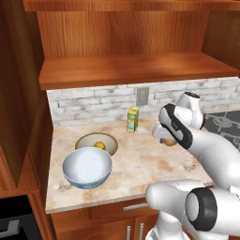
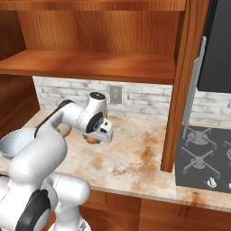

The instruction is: Pick both bowls and place them on the counter. Then place the lemon in one bowl and place the tangerine in the other bowl.

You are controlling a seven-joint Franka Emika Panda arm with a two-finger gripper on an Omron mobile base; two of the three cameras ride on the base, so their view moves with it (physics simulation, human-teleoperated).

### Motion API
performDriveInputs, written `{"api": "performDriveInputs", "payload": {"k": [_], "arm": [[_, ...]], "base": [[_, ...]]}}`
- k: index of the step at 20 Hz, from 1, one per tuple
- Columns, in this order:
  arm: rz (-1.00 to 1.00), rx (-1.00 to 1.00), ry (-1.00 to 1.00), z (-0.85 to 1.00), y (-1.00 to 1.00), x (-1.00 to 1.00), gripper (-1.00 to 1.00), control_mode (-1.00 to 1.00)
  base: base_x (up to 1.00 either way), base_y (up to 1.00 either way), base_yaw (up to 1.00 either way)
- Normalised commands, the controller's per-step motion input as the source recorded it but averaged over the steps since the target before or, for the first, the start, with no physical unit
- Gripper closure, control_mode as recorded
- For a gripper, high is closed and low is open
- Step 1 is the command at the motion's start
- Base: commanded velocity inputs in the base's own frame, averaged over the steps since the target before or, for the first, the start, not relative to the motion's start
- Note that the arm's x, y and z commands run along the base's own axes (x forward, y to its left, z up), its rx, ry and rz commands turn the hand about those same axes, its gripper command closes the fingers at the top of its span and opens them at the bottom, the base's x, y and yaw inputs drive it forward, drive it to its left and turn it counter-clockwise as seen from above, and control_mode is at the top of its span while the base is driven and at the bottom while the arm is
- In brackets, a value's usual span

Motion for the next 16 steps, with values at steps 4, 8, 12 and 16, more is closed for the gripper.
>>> {"api": "performDriveInputs", "payload": {"k": [4,8,12,16], "arm": [[0.00,-0.04,0.00,0.33,0.52,-0.18,1.00,-1.00],[0.00,-0.07,-0.01,0.21,0.66,-0.16,1.00,-1.00],[0.00,-0.08,-0.02,0.08,0.72,-0.16,1.00,-1.00],[0.00,-0.06,0.00,0.06,0.76,-0.10,1.00,-1.00]], "base": [[0.00,0.00,0.00],[0.00,0.00,0.00],[0.00,0.00,0.00],[0.00,0.00,0.00]]}}
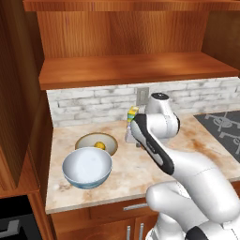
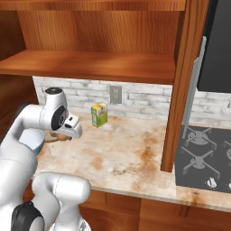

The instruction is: Pick both bowls and place them on the counter. Then place the lemon in one bowl and place the tangerine in the other bowl.

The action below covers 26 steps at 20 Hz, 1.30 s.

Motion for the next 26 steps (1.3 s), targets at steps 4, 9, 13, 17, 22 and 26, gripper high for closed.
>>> {"api": "performDriveInputs", "payload": {"k": [4,9,13,17,22,26], "arm": [[0.00,-0.03,-0.06,0.10,0.80,-0.07,1.00,-1.00],[0.00,0.00,-0.02,0.10,0.74,-0.07,1.00,-1.00],[0.00,0.00,-0.01,0.04,0.74,-0.01,1.00,-1.00],[0.03,0.00,0.00,0.06,0.71,0.00,1.00,-1.00],[0.03,0.00,0.00,0.02,0.63,0.01,1.00,-1.00],[0.02,-0.01,0.01,-0.17,0.43,0.14,1.00,-1.00]], "base": [[0.00,0.00,0.00],[0.00,0.00,0.00],[0.00,0.00,0.00],[0.00,0.00,0.00],[0.00,0.00,0.00],[0.00,0.00,0.00]]}}
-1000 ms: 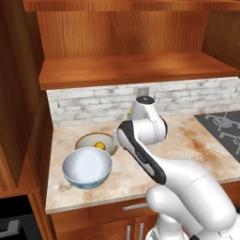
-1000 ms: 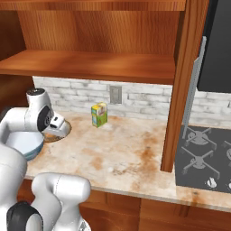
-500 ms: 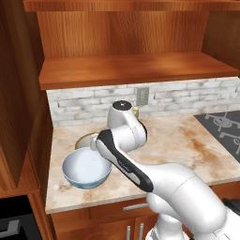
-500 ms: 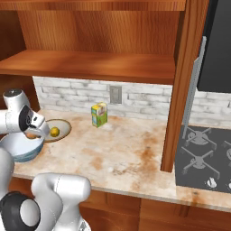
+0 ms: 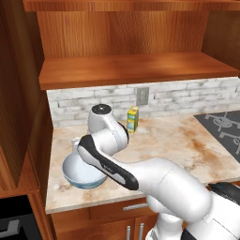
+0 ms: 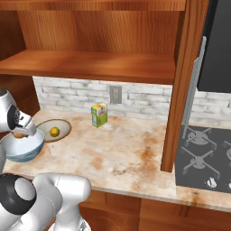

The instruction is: Pick both bowls and place them on the counter. Then place the lemon in one bowl and place the tangerine in the other bowl.

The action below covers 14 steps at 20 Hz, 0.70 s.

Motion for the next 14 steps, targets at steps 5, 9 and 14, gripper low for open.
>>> {"api": "performDriveInputs", "payload": {"k": [5,9,14], "arm": [[0.00,-0.12,0.09,-0.35,0.05,0.00,1.00,-1.00],[0.00,-0.02,0.03,-0.33,0.09,0.03,1.00,-1.00],[0.01,0.00,0.02,-0.27,0.21,0.10,1.00,-1.00]], "base": [[0.00,0.00,0.00],[0.00,0.00,0.00],[0.00,0.00,0.00]]}}
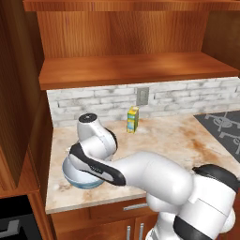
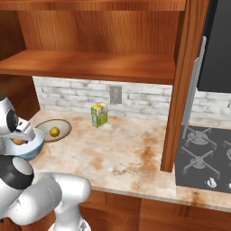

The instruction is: Pick both bowls and place them on the counter. Then place the lemon in one bowl and place the tangerine in the other bowl.

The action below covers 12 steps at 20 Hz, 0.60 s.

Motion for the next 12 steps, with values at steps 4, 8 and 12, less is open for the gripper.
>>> {"api": "performDriveInputs", "payload": {"k": [4,8,12], "arm": [[0.00,0.00,0.10,-0.32,0.17,0.06,1.00,-1.00],[0.01,0.00,0.17,-0.27,0.14,0.12,1.00,-1.00],[0.02,-0.01,0.14,-0.21,0.06,0.09,1.00,-1.00]], "base": [[0.00,0.00,0.00],[0.00,0.00,0.00],[0.00,0.00,0.00]]}}
